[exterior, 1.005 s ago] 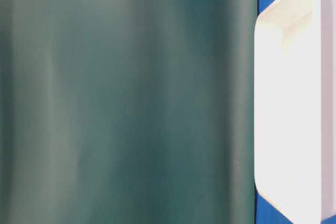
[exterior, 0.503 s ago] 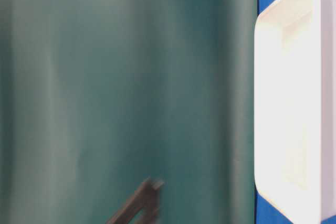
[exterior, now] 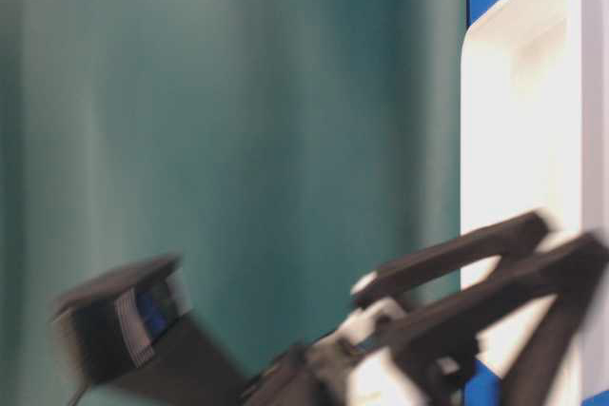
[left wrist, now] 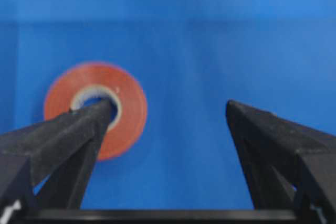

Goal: Place one roll of tape in the white case with the left arm.

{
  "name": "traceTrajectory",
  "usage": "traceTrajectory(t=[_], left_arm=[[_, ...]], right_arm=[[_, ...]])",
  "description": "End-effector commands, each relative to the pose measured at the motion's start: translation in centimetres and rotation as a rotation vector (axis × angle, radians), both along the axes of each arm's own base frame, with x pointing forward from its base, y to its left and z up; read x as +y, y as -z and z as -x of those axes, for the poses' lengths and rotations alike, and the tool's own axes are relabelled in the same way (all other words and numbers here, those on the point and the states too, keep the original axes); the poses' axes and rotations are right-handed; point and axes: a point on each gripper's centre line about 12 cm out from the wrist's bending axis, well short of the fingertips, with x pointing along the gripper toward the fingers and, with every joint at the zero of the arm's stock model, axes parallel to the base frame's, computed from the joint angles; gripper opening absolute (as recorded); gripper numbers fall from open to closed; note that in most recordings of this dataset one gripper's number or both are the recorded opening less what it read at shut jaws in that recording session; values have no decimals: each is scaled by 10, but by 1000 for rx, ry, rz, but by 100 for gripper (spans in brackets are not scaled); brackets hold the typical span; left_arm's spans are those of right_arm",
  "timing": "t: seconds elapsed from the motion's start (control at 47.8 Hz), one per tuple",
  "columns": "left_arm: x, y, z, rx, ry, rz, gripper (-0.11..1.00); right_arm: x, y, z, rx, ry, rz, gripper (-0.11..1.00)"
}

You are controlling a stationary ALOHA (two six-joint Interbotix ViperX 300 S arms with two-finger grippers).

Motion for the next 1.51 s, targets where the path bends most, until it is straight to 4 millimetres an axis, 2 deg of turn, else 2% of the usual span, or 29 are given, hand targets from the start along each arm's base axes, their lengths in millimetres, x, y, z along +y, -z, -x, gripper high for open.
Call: traceTrajectory(t=[0.0,0.314,0.545,0.691,0.817,0.88,1.026,1.068,1.361,1.487], left_arm=[[-4,-1,-14,15,4,-6,89],[-7,33,-39,123,1,-26,90],[4,56,-48,195,-26,-40,90],[10,59,-49,209,-38,-42,90],[11,58,-49,236,-41,-47,85],[11,55,-50,268,-42,-54,73],[8,40,-53,309,-25,-80,31],[6,33,-53,309,-18,-86,24],[15,-47,-42,194,-1,-112,25],[39,-65,-38,157,-36,-124,25]], right_arm=[[-1,-3,-2,-5,5,-1,-11],[-1,1,-3,15,3,-1,-11],[-1,4,-3,26,5,-6,-11],[-1,6,-4,37,4,-9,-11],[-1,9,-5,47,4,-9,-11],[-1,9,-6,49,5,-8,-11],[-1,9,-6,50,5,-8,-11],[-1,9,-6,50,4,-8,-11],[-1,10,-6,61,5,-8,-11],[-1,10,-6,61,5,-10,-11]])
